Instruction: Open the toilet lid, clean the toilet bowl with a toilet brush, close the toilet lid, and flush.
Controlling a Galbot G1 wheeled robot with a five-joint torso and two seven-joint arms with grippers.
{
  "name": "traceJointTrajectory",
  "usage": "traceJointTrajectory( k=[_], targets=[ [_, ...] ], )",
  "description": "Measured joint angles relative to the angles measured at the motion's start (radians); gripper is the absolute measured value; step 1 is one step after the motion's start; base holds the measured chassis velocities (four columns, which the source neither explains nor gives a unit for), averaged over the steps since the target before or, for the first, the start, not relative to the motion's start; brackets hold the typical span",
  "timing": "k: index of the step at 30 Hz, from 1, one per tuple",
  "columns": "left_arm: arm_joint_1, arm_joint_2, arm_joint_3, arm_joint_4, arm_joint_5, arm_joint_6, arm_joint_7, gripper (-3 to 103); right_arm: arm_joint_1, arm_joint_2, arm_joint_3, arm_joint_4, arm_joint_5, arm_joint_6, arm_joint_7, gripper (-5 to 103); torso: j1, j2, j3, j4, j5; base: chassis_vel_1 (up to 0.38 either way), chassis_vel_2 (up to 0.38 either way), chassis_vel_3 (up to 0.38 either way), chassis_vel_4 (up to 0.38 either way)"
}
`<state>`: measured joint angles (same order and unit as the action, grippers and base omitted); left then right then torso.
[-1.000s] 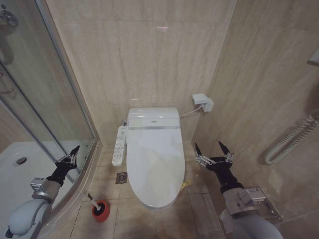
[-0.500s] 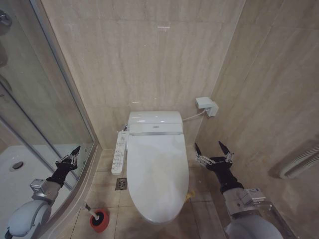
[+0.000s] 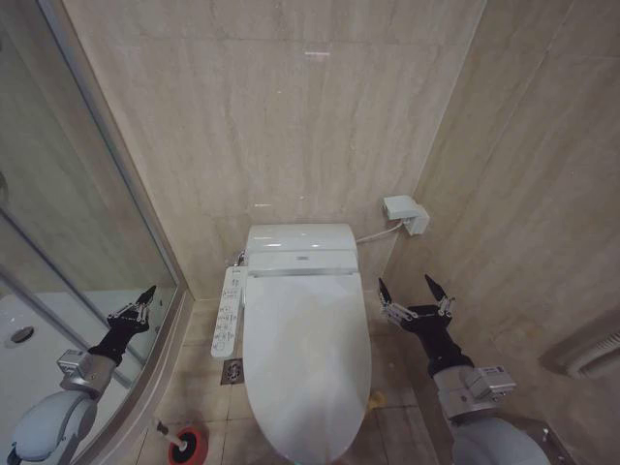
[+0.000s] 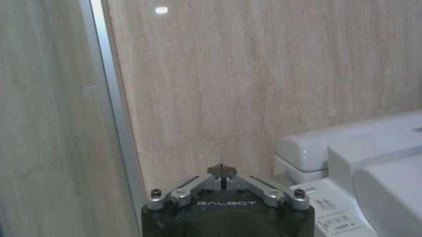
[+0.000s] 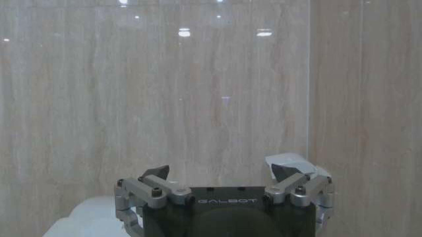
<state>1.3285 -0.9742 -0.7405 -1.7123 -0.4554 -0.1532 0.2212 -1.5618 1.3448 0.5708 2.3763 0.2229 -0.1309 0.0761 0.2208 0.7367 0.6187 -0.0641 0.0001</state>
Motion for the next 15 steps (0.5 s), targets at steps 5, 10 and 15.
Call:
traceJointTrajectory(
  k=[5, 10, 15],
  targets=[
    [-0.004, 0.004, 0.002, 0.02, 0.003, -0.013, 0.02, 0, 0.0, 0.0, 0.0, 0.0, 0.0, 0.0, 0.0, 100, 0.0, 0.0, 0.0, 0.0003, -0.0001, -0.04, 0.071, 0.063, -0.062],
    [-0.032, 0.033, 0.013, 0.09, -0.005, -0.049, 0.077, 0, 0.0, 0.0, 0.0, 0.0, 0.0, 0.0, 0.0, 100, 0.0, 0.0, 0.0, 0.0004, -0.0002, 0.0, 0.0, 0.0, 0.0],
    [-0.087, 0.078, 0.046, 0.188, -0.01, -0.083, 0.107, 0, 0.0, 0.0, 0.0, 0.0, 0.0, 0.0, 0.0, 100, 0.0, 0.0, 0.0, 0.0, -0.0002, 0.0, 0.0, 0.0, 0.0]
  ],
)
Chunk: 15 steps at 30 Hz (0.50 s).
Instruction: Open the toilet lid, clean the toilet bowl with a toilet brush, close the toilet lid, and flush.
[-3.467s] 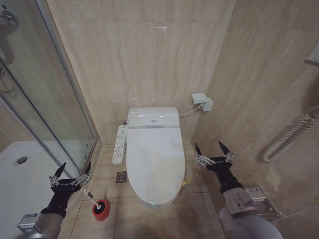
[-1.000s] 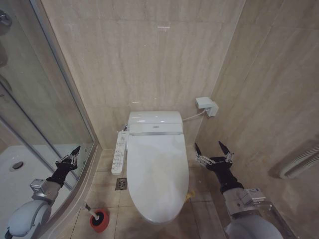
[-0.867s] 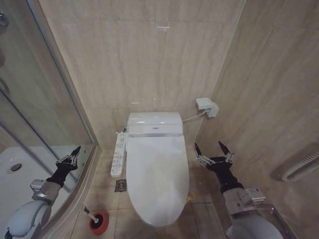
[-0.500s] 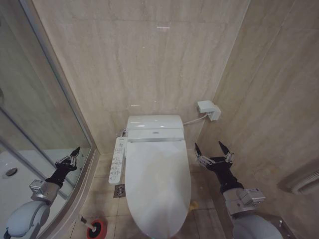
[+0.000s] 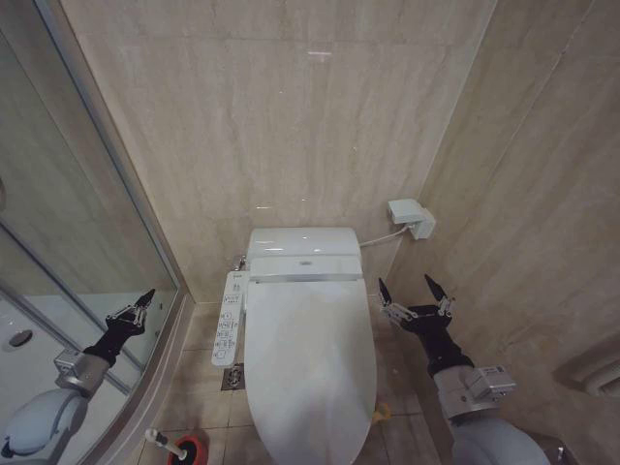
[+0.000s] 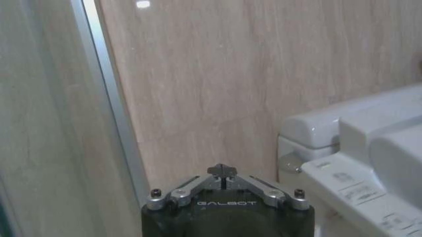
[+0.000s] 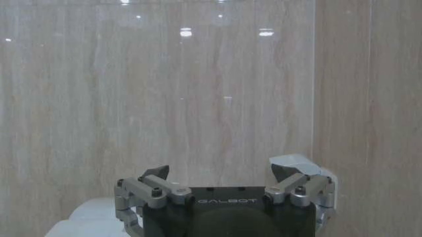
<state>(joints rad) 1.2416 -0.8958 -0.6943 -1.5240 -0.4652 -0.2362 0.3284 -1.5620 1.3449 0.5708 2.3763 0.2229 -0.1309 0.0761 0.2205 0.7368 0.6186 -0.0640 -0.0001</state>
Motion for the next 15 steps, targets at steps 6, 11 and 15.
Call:
traceJointTrajectory(
  k=[6, 11, 15],
  targets=[
    [-0.101, 0.046, 0.084, 0.117, -0.027, -0.035, 0.03, 0, 0.0, 0.0, 0.0, 0.0, 0.0, 0.0, 0.0, 100, 0.0, 0.0, 0.0, 0.0004, 0.0002, 0.0, 0.0, 0.0, 0.0],
    [-0.218, 0.051, 0.188, 0.188, -0.056, -0.039, 0.033, 0, 0.0, 0.0, 0.0, 0.0, 0.0, 0.0, 0.0, 100, 0.0, 0.0, 0.0, 0.0, 0.0002, 0.0, 0.0, 0.0, 0.0],
    [-0.298, 0.051, 0.253, 0.246, -0.07, -0.042, 0.042, 0, 0.0, 0.0, 0.0, 0.0, 0.0, 0.0, 0.0, 100, 0.0, 0.0, 0.0, -0.0001, 0.0, 0.0, 0.0, 0.0, 0.0]
  ],
)
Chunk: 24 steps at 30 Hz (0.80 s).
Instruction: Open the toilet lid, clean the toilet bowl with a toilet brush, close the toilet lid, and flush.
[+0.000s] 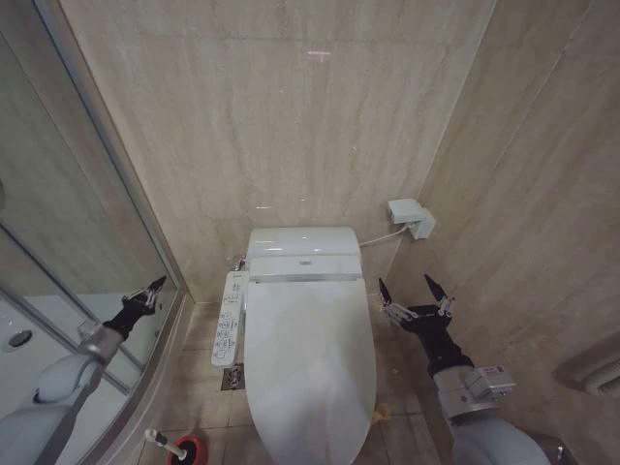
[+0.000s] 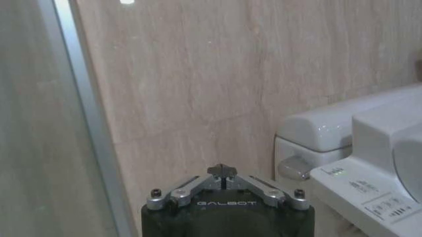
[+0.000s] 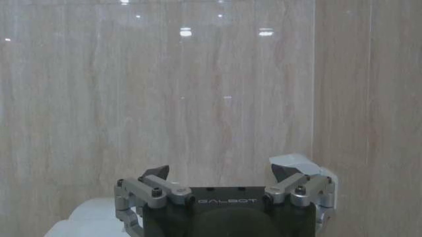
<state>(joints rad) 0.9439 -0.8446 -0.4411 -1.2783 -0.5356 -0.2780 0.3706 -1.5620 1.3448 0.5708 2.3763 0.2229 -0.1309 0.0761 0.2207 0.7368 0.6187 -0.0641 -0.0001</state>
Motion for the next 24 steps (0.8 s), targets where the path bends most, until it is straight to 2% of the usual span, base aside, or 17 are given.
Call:
traceJointTrajectory(
  k=[7, 13, 24],
  targets=[
    [-0.151, -0.006, 0.114, 0.149, -0.013, -0.036, 0.038, 0, 0.0, 0.0, 0.0, 0.0, 0.0, 0.0, 0.0, 100, 0.0, 0.0, 0.0, 0.0002, 0.0, 0.0, 0.0, 0.0, 0.0],
    [-0.281, -0.043, 0.226, 0.285, -0.009, -0.072, 0.064, 0, 0.0, 0.0, 0.0, 0.0, 0.0, 0.0, 0.0, 100, 0.0, 0.0, 0.0, 0.0002, 0.0001, 0.0, 0.0, 0.0, 0.0],
    [-0.448, -0.104, 0.388, 0.423, -0.006, -0.108, 0.103, 0, 0.0, 0.0, 0.0, 0.0, 0.0, 0.0, 0.0, 100, 0.0, 0.0, 0.0, 0.0002, 0.0001, 0.0, 0.0, 0.0, 0.0]
  ],
)
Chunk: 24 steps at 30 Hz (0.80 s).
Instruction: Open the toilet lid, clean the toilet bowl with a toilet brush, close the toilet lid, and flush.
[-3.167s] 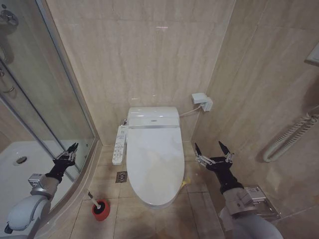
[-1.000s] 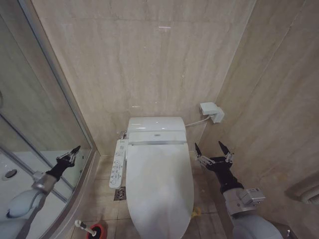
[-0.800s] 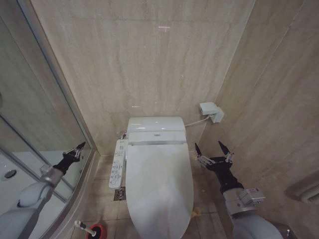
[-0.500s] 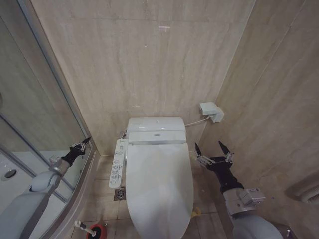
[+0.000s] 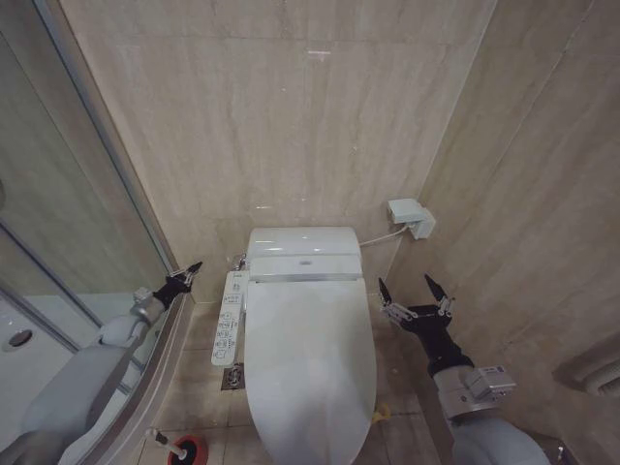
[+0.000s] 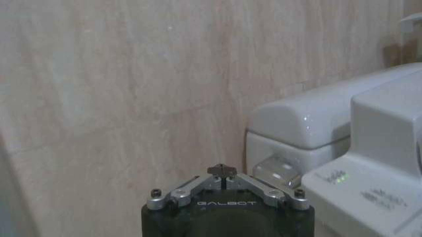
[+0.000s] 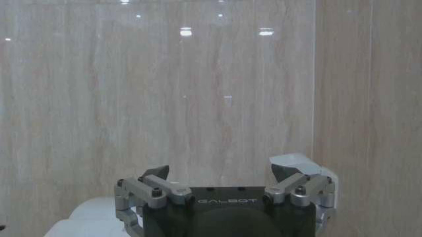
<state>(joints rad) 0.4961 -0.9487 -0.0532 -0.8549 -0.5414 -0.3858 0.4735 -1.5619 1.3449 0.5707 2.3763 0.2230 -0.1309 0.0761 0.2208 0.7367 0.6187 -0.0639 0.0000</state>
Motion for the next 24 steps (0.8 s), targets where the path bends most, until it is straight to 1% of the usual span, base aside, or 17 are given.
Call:
traceJointTrajectory(
  k=[2, 7, 15, 19, 20, 23, 24],
  targets=[
    [-0.033, -0.01, 0.022, 0.028, 0.003, -0.011, 0.014, 0, 0.0, 0.0, 0.0, 0.0, 0.0, 0.0, 0.0, 100, 0.0, 0.0, 0.0, 0.0, 0.0001, 0.0, 0.0, 0.0, 0.0],
    [-0.072, -0.028, 0.047, 0.059, 0.008, -0.021, 0.025, 0, 0.0, 0.0, 0.0, 0.0, 0.0, 0.0, 0.0, 100, 0.0, 0.0, 0.0, 0.0001, 0.0002, -0.021, 0.018, 0.021, -0.011],
    [-0.083, -0.032, 0.062, 0.064, 0.006, -0.022, 0.04, 0, 0.0, 0.0, 0.0, 0.0, 0.0, 0.0, 0.0, 100, 0.0, 0.0, 0.0, 0.0001, 0.0, -0.072, 0.072, 0.072, -0.065],
    [-0.086, -0.031, 0.063, 0.072, 0.004, -0.029, 0.079, 0, 0.0, 0.0, 0.0, 0.0, 0.0, 0.0, 0.0, 100, 0.0, 0.0, 0.0, 0.0, -0.0001, -0.031, 0.034, 0.023, -0.025],
    [-0.086, -0.031, 0.063, 0.072, 0.004, -0.029, 0.079, 0, 0.0, 0.0, 0.0, 0.0, 0.0, 0.0, 0.0, 100, 0.0, 0.0, 0.0, 0.0, -0.0001, 0.0, 0.0, 0.0, 0.0],
    [-0.086, -0.034, 0.065, 0.082, 0.004, -0.042, 0.122, 0, 0.0, 0.0, 0.0, 0.0, 0.0, 0.0, 0.0, 100, 0.0, 0.0, 0.0, 0.0001, 0.0, 0.0, 0.0, 0.0, 0.0],
    [-0.086, -0.034, 0.065, 0.082, 0.004, -0.042, 0.122, 0, 0.0, 0.0, 0.0, 0.0, 0.0, 0.0, 0.0, 100, 0.0, 0.0, 0.0, 0.0001, 0.0, 0.0, 0.0, 0.0, 0.0]
  ],
)
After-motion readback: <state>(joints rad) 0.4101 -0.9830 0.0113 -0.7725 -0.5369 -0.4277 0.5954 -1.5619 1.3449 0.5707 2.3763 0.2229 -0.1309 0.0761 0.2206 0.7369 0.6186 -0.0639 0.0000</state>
